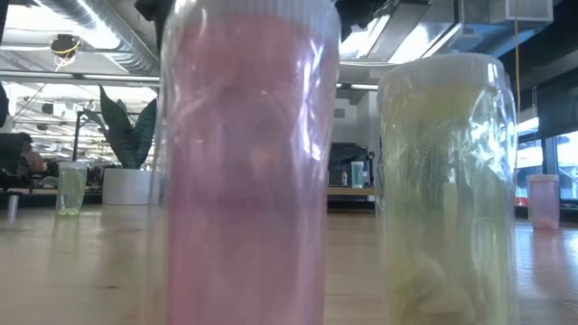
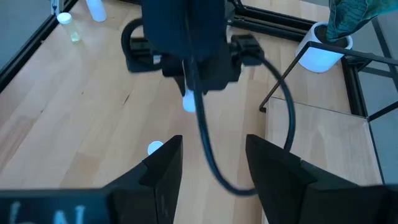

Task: Pick and place medicine bottles onto shelf by color
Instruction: Put the center white pill bottle on the shelf

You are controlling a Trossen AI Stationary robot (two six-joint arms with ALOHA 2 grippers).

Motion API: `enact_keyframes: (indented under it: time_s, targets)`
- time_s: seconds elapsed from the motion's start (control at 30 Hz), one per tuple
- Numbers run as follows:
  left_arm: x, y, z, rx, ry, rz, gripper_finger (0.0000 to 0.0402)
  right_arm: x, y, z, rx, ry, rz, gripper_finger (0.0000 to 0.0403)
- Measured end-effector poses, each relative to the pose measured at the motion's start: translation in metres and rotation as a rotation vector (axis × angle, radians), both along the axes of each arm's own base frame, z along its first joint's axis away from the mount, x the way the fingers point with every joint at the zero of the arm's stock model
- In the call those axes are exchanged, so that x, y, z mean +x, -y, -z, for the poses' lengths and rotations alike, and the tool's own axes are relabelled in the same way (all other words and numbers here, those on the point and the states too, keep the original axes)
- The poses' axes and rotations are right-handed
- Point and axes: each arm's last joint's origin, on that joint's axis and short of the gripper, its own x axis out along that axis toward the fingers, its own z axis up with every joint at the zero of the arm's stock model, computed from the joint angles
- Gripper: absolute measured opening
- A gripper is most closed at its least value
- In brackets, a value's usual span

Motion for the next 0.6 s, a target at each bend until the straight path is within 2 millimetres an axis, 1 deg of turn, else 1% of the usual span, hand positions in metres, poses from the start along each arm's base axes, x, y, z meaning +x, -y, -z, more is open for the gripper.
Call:
enact_keyframes:
  time_s: [0.1,0.2,0.37,0.6]
  targets:
    - [0.006,0.0,0.002,0.001,0.034,0.001,0.0121,0.0,0.0,0.0,0.0,0.001,0.0,0.0179]
    - [0.008,0.0,0.006,0.005,0.029,0.026,0.0122,0.0,0.0,0.0,-0.001,0.004,0.0,0.0179]
    - [0.009,0.0,0.011,-0.01,0.005,0.057,0.0122,0.001,0.0,-0.001,-0.002,0.009,0.0,0.0179]
    - [0.01,0.001,0.011,-0.02,0.007,0.061,0.0122,0.001,0.0,-0.001,-0.002,0.009,0.0,0.0179]
